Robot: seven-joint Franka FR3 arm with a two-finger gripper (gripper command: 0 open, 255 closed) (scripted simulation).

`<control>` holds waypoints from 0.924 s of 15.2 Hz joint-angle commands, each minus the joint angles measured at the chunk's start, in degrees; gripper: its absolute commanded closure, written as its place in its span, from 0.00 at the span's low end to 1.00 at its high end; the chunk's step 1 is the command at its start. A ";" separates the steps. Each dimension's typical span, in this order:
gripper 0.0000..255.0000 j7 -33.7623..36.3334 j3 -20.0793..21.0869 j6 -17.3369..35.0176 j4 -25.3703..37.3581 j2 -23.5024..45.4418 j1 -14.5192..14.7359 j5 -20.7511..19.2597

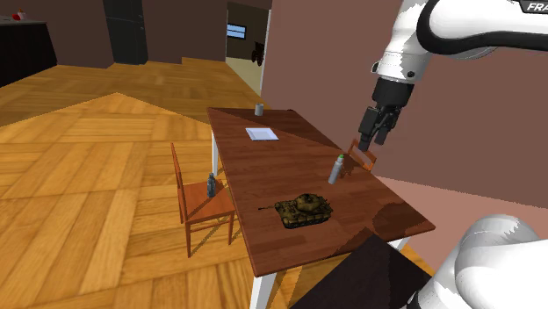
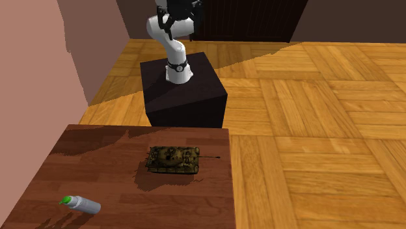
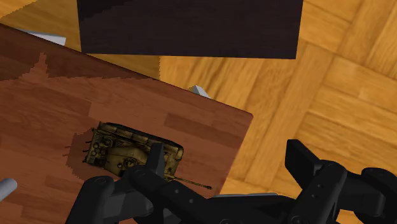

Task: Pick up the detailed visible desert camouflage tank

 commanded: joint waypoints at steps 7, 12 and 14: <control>0.00 -10.84 -3.20 9.99 -4.52 7.09 1.48 -5.26; 0.00 -19.03 -5.59 18.98 -6.30 15.12 2.40 -9.34; 0.00 -22.08 -6.43 22.65 -6.49 18.81 2.70 -10.86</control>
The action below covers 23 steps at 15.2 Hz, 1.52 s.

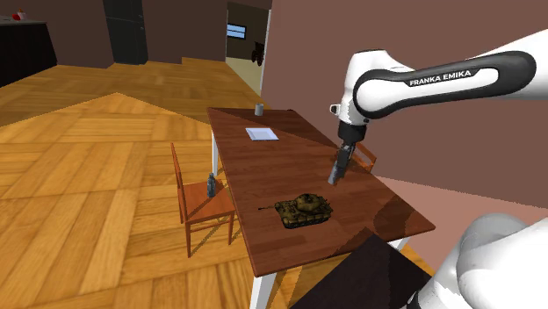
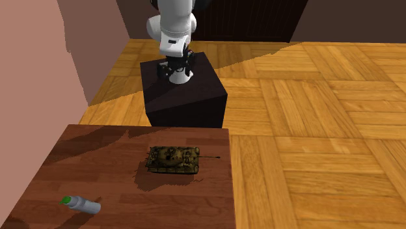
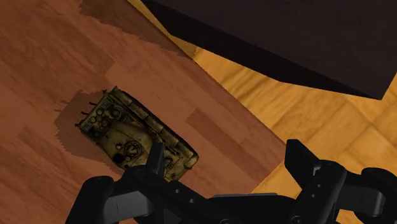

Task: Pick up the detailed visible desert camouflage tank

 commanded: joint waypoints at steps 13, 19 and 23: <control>0.00 -18.31 -3.31 23.97 6.20 30.17 0.77 -9.80; 0.00 -23.46 -3.19 31.76 12.75 43.95 0.51 -14.44; 0.00 -26.17 -3.16 35.79 18.32 53.04 0.54 -17.90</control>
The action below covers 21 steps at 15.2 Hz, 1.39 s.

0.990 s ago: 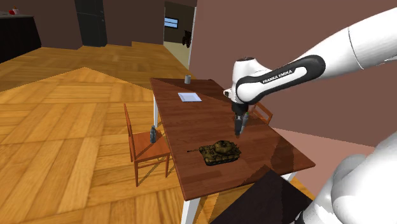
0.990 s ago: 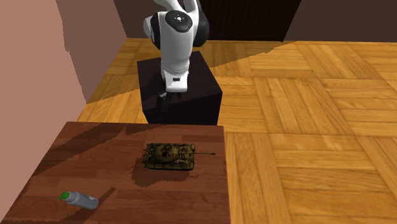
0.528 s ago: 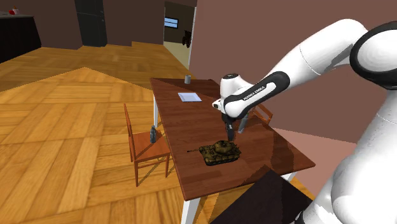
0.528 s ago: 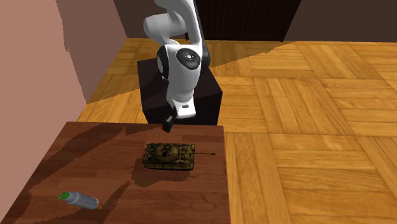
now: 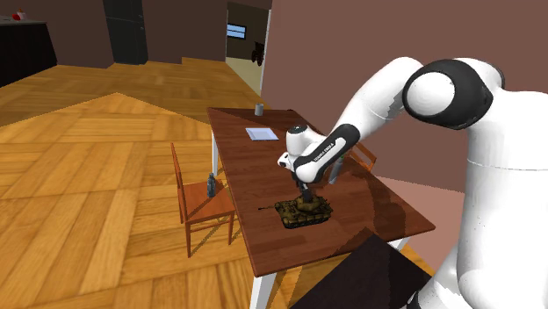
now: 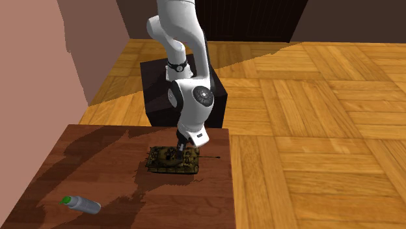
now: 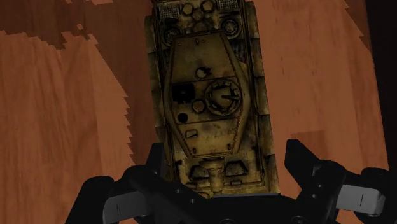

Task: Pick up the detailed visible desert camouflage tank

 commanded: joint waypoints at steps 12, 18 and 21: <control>1.00 1.03 -0.51 5.03 3.09 8.07 0.17 -2.01; 1.00 1.07 -0.53 5.06 3.05 8.07 0.19 -2.04; 1.00 0.73 -0.41 4.48 3.05 7.47 0.12 -1.85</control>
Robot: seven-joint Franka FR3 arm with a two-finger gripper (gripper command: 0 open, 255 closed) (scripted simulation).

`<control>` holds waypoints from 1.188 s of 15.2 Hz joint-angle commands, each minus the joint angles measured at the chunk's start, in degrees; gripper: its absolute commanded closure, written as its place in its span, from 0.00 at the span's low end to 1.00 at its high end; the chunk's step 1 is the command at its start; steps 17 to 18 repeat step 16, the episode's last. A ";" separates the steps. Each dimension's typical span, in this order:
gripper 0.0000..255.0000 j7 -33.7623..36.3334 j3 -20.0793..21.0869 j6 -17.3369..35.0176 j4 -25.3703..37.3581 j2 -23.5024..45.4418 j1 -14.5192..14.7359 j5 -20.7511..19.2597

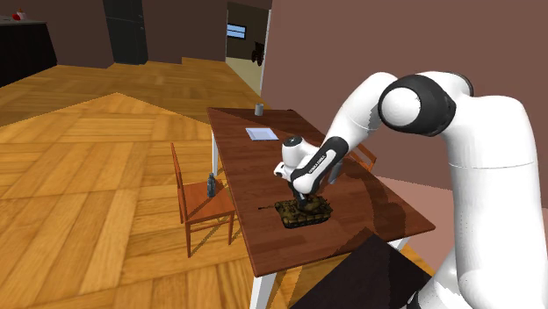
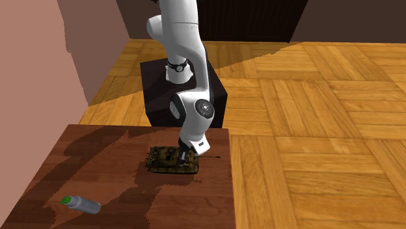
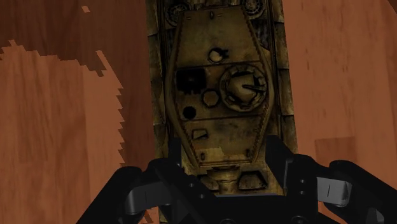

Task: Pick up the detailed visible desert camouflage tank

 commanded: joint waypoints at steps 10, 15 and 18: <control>1.00 -2.87 0.68 -5.70 -1.54 -7.49 -0.24 1.38; 1.00 -4.03 0.91 -8.12 -1.78 -10.26 -0.26 1.98; 1.00 -4.03 0.91 -8.13 -1.77 -10.25 -0.26 1.98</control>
